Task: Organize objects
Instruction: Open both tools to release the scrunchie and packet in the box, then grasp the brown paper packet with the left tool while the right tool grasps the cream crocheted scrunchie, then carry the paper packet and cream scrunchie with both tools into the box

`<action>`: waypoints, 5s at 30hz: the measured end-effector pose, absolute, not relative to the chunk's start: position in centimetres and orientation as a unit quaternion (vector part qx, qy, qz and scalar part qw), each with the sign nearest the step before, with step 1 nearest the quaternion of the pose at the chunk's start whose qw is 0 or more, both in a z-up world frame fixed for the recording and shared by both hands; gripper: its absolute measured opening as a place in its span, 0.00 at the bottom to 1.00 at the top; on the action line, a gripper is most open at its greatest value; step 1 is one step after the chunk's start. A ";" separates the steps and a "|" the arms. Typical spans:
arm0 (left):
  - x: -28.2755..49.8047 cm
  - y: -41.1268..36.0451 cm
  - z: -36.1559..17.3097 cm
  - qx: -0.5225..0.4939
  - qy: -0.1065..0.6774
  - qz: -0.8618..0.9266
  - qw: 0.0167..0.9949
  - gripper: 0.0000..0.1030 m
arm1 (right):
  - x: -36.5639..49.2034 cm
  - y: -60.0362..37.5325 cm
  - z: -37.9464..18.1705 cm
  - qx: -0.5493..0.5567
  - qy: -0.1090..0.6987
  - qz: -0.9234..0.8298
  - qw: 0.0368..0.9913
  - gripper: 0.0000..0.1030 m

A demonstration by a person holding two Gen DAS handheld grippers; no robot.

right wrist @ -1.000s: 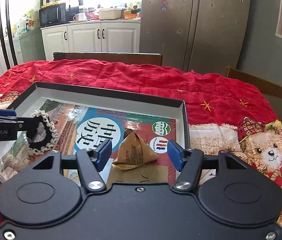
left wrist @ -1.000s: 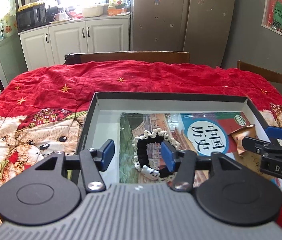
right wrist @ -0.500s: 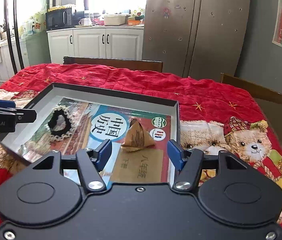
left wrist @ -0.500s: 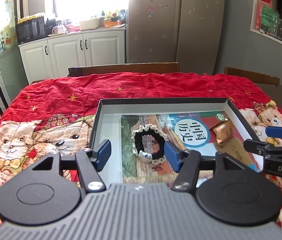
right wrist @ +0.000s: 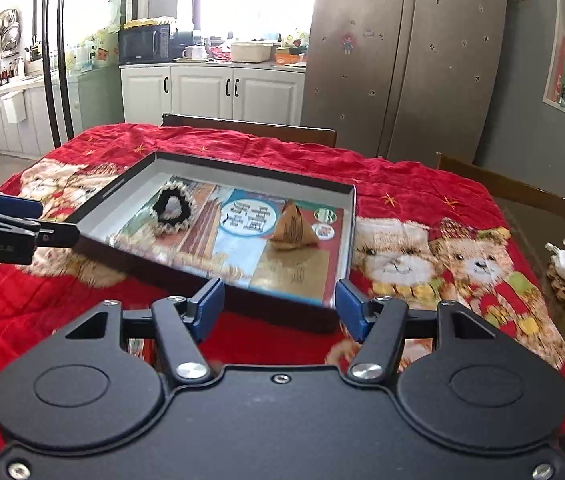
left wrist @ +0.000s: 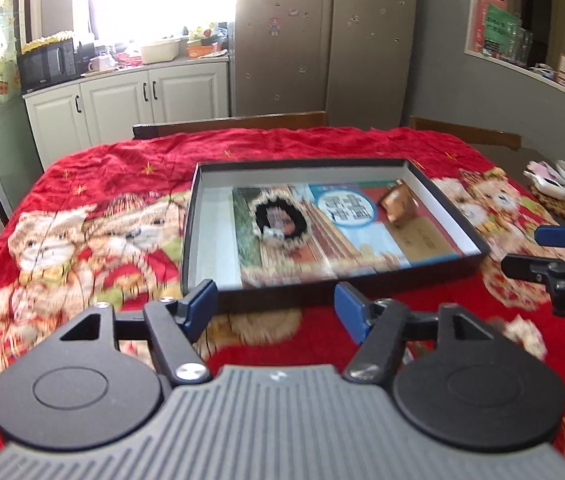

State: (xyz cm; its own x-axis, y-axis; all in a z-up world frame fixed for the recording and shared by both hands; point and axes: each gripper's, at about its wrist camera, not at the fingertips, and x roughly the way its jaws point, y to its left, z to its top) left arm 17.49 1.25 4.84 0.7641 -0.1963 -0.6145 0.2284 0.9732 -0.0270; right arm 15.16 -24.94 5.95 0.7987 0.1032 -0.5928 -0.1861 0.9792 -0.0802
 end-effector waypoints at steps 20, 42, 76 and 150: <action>10.1 1.4 -0.5 0.020 0.378 -0.185 0.907 0.82 | 9.9 -26.0 1.1 -0.013 0.352 0.089 0.932 0.48; 11.3 2.2 -1.6 -0.027 0.405 -0.195 0.893 0.38 | 9.8 -27.2 0.6 0.006 0.358 0.093 0.929 0.11; 18.5 1.1 6.2 0.012 0.309 -0.170 0.936 0.38 | 16.0 -23.6 10.1 -0.037 0.261 0.144 0.954 0.11; 35.9 -1.6 -1.5 0.018 0.369 -0.068 0.927 0.58 | 35.5 -20.2 -1.0 -0.007 0.367 0.123 0.922 0.18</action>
State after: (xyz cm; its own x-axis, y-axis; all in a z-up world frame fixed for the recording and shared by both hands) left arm 35.92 -1.57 -1.45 0.7185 -0.1129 -0.6864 0.1389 0.9902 -0.0175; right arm 35.50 -20.22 -1.03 0.6998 0.2227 -0.6787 -0.2324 0.9695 0.0785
